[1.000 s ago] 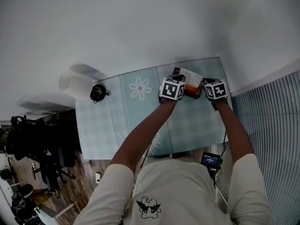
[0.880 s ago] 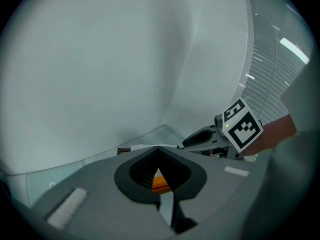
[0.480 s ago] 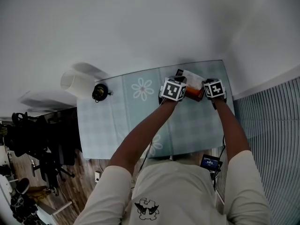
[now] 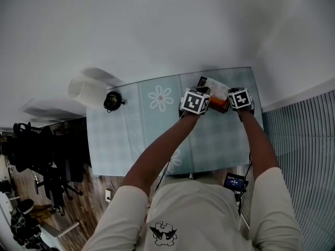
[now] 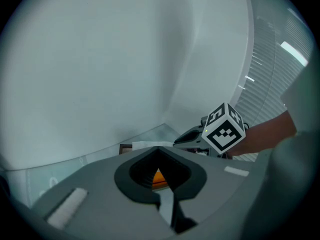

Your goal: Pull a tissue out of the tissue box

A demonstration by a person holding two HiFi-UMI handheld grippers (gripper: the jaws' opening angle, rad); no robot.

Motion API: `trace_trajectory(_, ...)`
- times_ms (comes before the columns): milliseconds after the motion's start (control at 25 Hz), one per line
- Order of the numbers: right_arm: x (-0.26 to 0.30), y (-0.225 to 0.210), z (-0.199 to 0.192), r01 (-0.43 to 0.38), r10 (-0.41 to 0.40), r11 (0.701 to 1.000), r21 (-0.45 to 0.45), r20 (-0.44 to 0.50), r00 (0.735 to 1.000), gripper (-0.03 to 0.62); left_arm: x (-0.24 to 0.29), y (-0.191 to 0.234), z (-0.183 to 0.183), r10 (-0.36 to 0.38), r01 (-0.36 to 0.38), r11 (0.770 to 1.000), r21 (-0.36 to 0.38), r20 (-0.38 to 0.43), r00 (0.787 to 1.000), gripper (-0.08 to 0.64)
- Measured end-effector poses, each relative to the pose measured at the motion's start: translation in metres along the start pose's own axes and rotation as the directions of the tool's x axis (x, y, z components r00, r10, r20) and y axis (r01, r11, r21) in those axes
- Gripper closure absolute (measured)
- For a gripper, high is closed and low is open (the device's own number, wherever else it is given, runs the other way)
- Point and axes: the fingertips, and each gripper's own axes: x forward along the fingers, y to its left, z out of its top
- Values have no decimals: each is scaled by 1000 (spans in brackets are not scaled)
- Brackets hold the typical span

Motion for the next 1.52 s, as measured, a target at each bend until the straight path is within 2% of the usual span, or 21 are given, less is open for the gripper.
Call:
trace_trajectory(120, -1, 1, -2, 2, -2, 1000, -3, -2, 1000, 574, -1, -1, -3, 1, -1, 1000, -4, 2, 1000, 554)
trace_trajectory(600, -19, 12, 4, -22, 21, 1000, 9, 34, 999, 578, -9, 2, -1, 19, -19, 1000, 21, 13, 1000, 554)
trace_trajectory(840, -47, 27, 22, -28, 28, 1000, 0, 114, 993, 577, -17, -2, -5, 35, -36, 998, 50, 19, 999, 554)
trace_trajectory(1000, -75, 41, 34, -37, 34, 999, 14, 187, 982, 578, -28, -1, -7, 54, -56, 997, 45, 41, 998, 554)
trace_trajectory(1200, -111, 59, 36, -42, 34, 999, 23, 256, 966, 577, -51, -7, -9, 66, -66, 998, 2, 98, 993, 554)
trace_trajectory(1400, -154, 78, 42, -51, 29, 997, 54, 349, 937, 577, -76, -22, -3, 66, -63, 998, -20, 167, 984, 554)
trace_trajectory(1520, -180, 91, 42, -57, 19, 995, 84, 401, 916, 578, -93, -34, -3, 56, -61, 998, 18, 193, 980, 554)
